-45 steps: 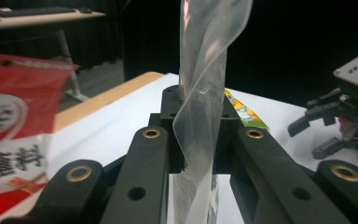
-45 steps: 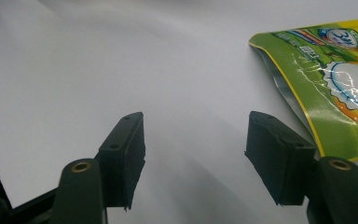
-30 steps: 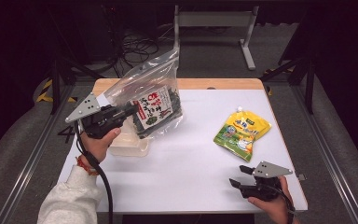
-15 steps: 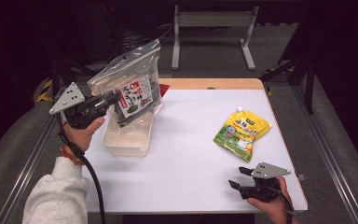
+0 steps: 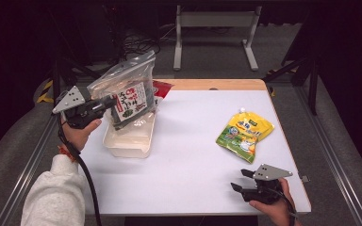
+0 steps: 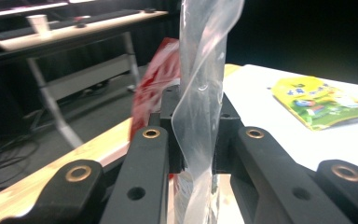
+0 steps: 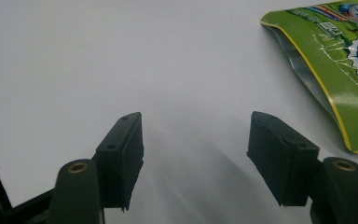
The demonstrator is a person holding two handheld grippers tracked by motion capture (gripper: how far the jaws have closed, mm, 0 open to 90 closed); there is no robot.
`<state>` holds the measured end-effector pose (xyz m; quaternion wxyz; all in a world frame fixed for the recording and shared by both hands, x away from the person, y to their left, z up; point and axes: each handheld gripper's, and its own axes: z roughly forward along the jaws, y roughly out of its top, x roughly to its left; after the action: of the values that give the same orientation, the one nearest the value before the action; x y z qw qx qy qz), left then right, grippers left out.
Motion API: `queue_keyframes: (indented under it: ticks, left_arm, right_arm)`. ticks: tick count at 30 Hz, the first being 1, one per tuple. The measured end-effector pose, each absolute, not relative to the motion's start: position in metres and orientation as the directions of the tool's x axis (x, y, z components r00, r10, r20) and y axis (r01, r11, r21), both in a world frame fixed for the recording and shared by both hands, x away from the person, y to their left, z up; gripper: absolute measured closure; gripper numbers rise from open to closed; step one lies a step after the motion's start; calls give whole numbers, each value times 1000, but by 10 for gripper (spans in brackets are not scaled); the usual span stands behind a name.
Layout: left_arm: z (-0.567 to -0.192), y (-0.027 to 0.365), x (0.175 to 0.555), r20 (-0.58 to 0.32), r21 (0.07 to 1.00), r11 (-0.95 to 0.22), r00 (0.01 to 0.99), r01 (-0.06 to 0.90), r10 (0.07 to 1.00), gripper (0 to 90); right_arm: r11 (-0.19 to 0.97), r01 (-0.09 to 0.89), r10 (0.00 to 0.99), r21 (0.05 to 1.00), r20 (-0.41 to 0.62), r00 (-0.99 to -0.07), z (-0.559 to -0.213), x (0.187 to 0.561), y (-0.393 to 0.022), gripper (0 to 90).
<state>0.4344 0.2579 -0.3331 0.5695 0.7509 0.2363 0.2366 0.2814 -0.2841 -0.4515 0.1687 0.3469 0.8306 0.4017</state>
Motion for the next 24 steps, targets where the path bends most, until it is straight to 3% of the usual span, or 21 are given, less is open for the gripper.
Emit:
queue_keyframes:
  ticks: [24]
  left_arm:
    - [-333,247,439,130,915,-374,769,150,626,800]
  right_arm:
    - [452,443,703,774,-3,-711,-453,280,-282,351]
